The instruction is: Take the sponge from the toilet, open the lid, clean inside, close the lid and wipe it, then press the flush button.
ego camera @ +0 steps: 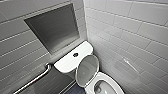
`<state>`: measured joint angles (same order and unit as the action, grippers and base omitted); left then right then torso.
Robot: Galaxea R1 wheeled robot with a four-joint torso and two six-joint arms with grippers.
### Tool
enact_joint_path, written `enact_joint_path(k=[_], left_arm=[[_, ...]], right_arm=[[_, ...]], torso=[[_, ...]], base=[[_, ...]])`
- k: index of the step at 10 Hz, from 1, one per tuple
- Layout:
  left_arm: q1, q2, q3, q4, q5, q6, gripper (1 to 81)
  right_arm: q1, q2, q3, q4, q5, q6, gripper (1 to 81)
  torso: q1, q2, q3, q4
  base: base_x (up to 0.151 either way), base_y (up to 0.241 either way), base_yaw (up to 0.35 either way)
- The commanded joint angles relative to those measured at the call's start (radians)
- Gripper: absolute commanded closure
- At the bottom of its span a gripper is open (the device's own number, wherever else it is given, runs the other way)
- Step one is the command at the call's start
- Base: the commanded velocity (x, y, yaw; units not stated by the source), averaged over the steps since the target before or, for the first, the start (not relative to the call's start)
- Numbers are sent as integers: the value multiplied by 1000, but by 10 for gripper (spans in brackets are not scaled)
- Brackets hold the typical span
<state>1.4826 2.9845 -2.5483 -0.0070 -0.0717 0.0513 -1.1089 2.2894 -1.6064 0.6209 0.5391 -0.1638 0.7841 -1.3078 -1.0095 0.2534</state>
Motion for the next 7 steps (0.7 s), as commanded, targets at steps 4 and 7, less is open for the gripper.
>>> enact_joint_path(k=[4,7], left_arm=[[17,-7,-4,4,84,5,10],[15,-5,-6,4,84,5,10]], right_arm=[[270,-13,188,345,-31,-440,811],[394,89,69,598,-33,-664,811]], torso=[[0,0,0,0],[0,0,0,0]], base=[[0,0,0],[0,0,0]])
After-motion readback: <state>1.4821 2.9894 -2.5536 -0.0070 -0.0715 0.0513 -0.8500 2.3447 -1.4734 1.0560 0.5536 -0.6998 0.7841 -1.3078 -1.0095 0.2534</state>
